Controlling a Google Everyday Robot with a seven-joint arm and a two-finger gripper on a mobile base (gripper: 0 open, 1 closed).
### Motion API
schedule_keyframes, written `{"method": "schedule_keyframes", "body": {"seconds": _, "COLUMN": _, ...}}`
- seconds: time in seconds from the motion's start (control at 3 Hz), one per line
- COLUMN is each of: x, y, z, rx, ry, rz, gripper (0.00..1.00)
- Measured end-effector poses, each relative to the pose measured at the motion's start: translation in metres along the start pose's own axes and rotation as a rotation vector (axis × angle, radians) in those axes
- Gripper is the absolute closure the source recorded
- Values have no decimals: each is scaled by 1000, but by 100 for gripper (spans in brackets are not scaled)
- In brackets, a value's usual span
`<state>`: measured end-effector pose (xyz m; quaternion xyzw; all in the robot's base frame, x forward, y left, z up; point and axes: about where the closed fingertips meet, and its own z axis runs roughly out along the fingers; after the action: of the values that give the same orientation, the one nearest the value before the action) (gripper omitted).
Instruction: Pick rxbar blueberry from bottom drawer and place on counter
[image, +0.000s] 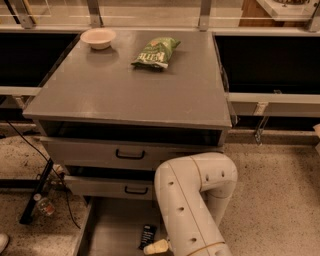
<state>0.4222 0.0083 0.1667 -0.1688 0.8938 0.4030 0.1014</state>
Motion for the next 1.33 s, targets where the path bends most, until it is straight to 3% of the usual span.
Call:
{"method": "schedule_keyframes", "body": {"seconds": 1.0, "x": -17, "y": 5, "z": 25, "rx": -40, "ry": 6, "rz": -10, "gripper": 0}}
{"method": "schedule_keyframes", "body": {"seconds": 1.33, "x": -12, "y": 14, "z": 24, "rx": -48, "ry": -8, "rz": -51, "gripper": 0}}
